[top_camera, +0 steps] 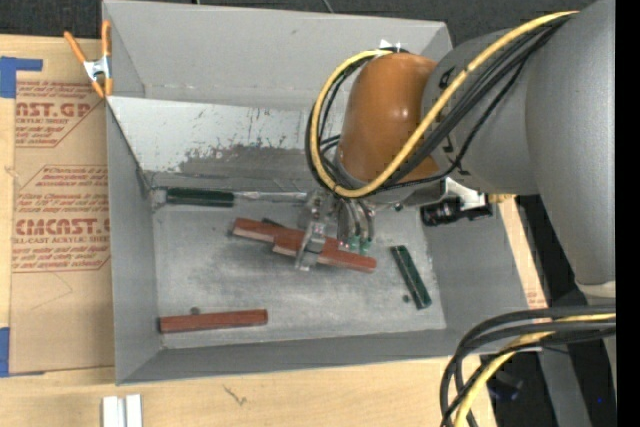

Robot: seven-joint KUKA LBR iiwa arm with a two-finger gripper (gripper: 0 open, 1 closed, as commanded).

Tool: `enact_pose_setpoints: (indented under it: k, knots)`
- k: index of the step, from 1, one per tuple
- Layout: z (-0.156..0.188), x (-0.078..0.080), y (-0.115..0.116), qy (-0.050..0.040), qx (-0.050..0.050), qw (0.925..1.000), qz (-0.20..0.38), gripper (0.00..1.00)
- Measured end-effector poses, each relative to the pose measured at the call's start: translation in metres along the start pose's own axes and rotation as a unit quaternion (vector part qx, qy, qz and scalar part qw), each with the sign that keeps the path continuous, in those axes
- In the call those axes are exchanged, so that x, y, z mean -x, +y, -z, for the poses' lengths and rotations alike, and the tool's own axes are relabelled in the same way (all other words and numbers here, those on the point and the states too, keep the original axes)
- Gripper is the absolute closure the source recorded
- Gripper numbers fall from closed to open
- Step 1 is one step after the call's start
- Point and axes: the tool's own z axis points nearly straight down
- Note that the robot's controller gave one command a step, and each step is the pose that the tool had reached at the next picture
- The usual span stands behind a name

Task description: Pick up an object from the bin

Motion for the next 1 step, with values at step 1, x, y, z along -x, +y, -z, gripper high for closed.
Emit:
enact_pose_setpoints:
  k: [1]
  knots:
    - [0.0102,-0.0001,-0.0001,0.0003,0.0,1.0,0.0,1.0]
